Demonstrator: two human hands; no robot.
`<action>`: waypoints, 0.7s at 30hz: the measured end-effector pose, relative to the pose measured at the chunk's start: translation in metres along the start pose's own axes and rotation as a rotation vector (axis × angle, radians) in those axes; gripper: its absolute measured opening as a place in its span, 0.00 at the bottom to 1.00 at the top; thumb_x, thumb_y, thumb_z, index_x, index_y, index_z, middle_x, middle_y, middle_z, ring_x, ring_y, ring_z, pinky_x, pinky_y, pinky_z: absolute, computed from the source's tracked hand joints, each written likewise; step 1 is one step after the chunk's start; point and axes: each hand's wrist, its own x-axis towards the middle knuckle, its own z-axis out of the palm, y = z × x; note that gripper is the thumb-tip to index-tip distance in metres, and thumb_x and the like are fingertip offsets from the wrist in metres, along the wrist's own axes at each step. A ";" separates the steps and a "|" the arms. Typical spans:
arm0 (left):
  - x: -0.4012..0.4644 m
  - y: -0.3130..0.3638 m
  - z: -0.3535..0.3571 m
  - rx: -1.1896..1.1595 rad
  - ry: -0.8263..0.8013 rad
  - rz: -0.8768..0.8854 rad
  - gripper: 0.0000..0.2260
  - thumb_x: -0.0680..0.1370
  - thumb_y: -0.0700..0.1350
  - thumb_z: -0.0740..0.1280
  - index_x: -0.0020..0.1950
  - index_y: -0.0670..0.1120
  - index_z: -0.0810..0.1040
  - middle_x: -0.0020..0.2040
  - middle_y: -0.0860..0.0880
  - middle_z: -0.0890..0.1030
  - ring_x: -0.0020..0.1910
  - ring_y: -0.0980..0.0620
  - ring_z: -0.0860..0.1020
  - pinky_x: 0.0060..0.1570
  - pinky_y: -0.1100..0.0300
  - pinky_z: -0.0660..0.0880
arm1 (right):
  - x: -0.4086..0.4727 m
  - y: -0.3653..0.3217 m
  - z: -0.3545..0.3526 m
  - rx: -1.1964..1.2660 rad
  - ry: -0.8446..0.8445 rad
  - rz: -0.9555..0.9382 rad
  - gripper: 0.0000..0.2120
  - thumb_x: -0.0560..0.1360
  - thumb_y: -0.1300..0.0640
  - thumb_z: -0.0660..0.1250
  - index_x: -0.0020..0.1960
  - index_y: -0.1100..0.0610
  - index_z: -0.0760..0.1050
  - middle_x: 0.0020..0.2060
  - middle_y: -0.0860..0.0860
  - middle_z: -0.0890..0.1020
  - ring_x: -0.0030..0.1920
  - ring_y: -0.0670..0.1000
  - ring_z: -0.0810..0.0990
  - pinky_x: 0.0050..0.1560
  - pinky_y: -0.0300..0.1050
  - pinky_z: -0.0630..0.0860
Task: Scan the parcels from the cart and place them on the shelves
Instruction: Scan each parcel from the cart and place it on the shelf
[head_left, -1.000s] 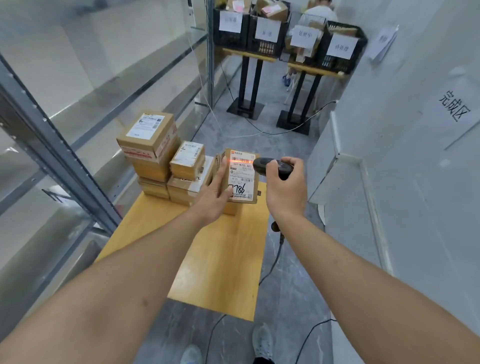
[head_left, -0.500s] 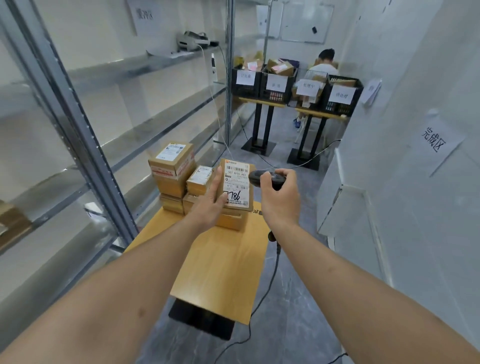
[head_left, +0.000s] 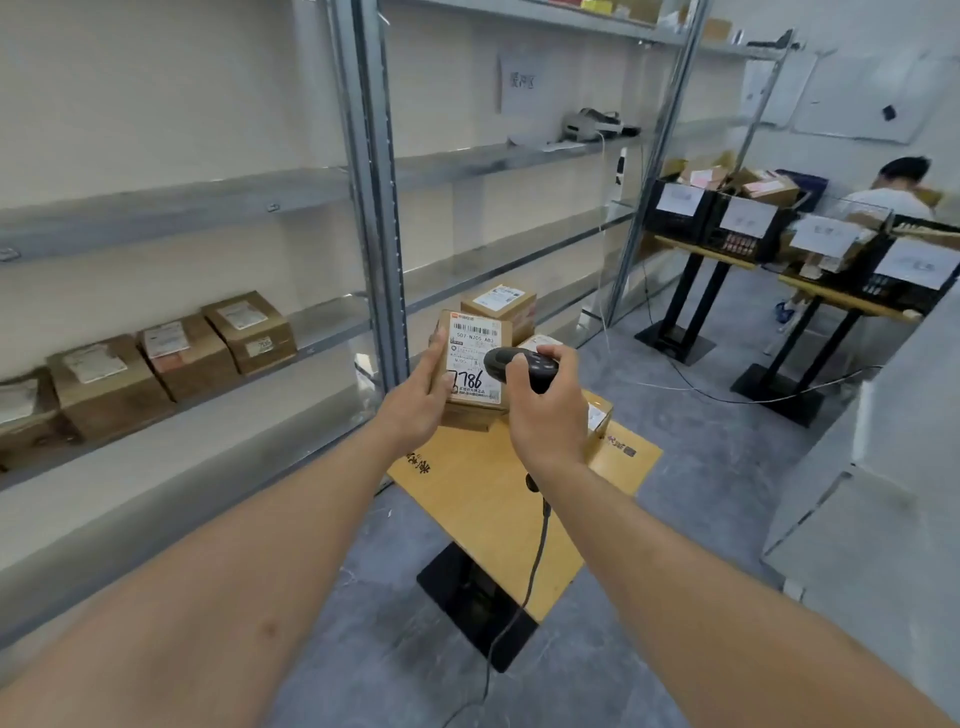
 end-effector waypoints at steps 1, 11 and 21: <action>-0.007 -0.006 -0.012 0.001 0.025 -0.029 0.27 0.89 0.56 0.53 0.81 0.73 0.41 0.78 0.49 0.71 0.68 0.41 0.76 0.69 0.45 0.71 | -0.005 -0.006 0.008 0.011 -0.025 -0.015 0.12 0.83 0.43 0.64 0.64 0.45 0.70 0.47 0.38 0.78 0.47 0.41 0.78 0.42 0.39 0.73; -0.065 -0.092 -0.140 0.060 0.212 -0.145 0.26 0.88 0.59 0.51 0.82 0.71 0.41 0.82 0.49 0.67 0.76 0.38 0.71 0.75 0.45 0.65 | -0.058 -0.067 0.125 0.069 -0.265 -0.111 0.13 0.83 0.44 0.64 0.64 0.47 0.70 0.46 0.41 0.78 0.45 0.41 0.78 0.40 0.37 0.70; -0.095 -0.195 -0.275 0.035 0.363 -0.274 0.26 0.88 0.56 0.54 0.83 0.69 0.46 0.80 0.50 0.70 0.76 0.39 0.70 0.73 0.51 0.65 | -0.113 -0.128 0.278 0.072 -0.379 -0.153 0.14 0.82 0.42 0.64 0.64 0.45 0.71 0.52 0.45 0.82 0.51 0.49 0.80 0.48 0.45 0.73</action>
